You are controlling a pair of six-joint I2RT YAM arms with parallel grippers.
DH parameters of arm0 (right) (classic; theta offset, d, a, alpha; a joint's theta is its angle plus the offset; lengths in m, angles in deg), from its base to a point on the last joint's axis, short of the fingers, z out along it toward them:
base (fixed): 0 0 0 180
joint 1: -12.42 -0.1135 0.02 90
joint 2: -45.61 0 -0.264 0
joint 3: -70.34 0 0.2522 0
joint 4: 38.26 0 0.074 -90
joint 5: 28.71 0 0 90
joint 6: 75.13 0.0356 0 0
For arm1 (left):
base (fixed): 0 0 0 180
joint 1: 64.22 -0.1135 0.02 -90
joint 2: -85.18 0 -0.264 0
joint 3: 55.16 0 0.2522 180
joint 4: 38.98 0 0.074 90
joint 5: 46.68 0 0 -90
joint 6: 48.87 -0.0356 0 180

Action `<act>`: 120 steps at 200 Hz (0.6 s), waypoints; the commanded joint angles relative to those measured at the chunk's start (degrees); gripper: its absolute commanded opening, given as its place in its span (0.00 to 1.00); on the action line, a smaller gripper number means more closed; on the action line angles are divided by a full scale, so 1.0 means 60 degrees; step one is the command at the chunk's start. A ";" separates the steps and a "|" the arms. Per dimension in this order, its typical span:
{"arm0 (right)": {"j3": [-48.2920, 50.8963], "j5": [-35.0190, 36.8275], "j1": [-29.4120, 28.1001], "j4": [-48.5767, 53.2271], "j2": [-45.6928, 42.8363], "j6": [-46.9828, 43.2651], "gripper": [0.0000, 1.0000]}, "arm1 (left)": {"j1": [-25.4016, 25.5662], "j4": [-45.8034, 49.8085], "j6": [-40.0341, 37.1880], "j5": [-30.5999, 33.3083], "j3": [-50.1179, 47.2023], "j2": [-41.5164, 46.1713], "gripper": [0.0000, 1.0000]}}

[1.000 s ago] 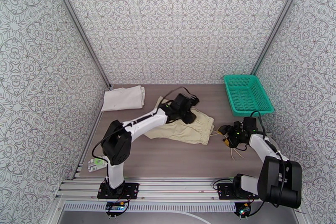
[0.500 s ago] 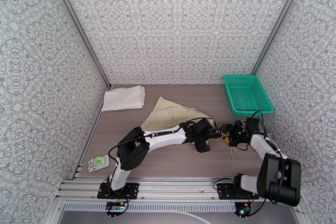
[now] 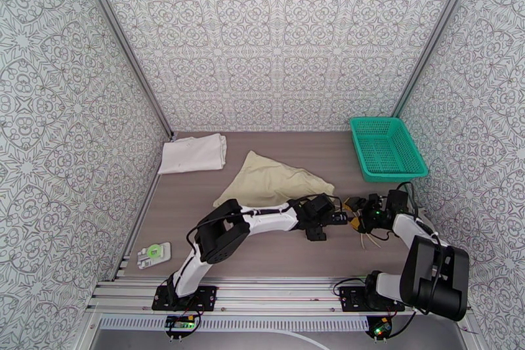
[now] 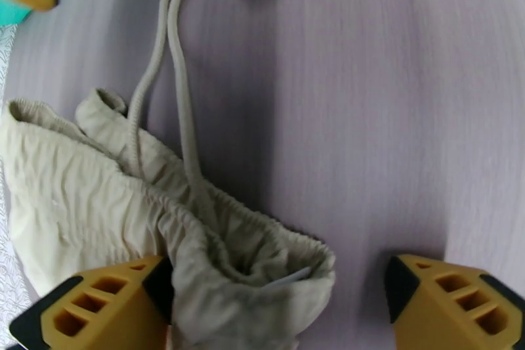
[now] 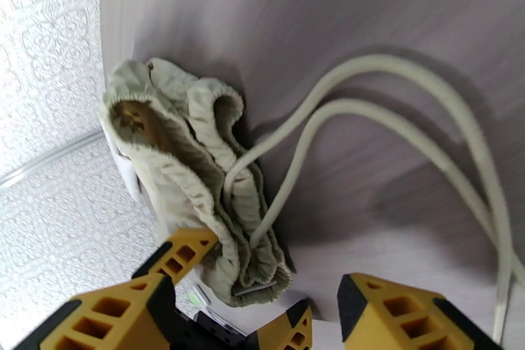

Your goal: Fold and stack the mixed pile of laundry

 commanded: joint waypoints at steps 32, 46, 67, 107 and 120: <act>0.0148 -0.0457 0.0291 -0.0430 -0.0017 0.0465 0.70 | -0.0002 -0.0893 -0.0305 0.0787 -0.0629 -0.0605 0.45; 0.0181 -0.0455 0.0288 -0.0469 -0.0032 0.0534 0.70 | -0.0034 -0.1358 -0.0271 0.0885 -0.0949 -0.0455 0.31; 0.0234 -0.0476 0.0291 -0.0466 -0.0061 0.0581 0.70 | -0.0131 -0.2165 -0.0156 0.1158 -0.1314 0.0083 0.13; 0.0517 -0.0692 0.0278 -0.0628 -0.0114 0.0824 0.75 | -0.0463 -0.3342 0.0381 0.1212 -0.1838 0.1263 0.00; 0.0692 -0.0807 0.0156 -0.0934 -0.0163 0.1148 0.77 | -0.0578 -0.3541 0.0464 0.1108 -0.2011 0.1573 0.00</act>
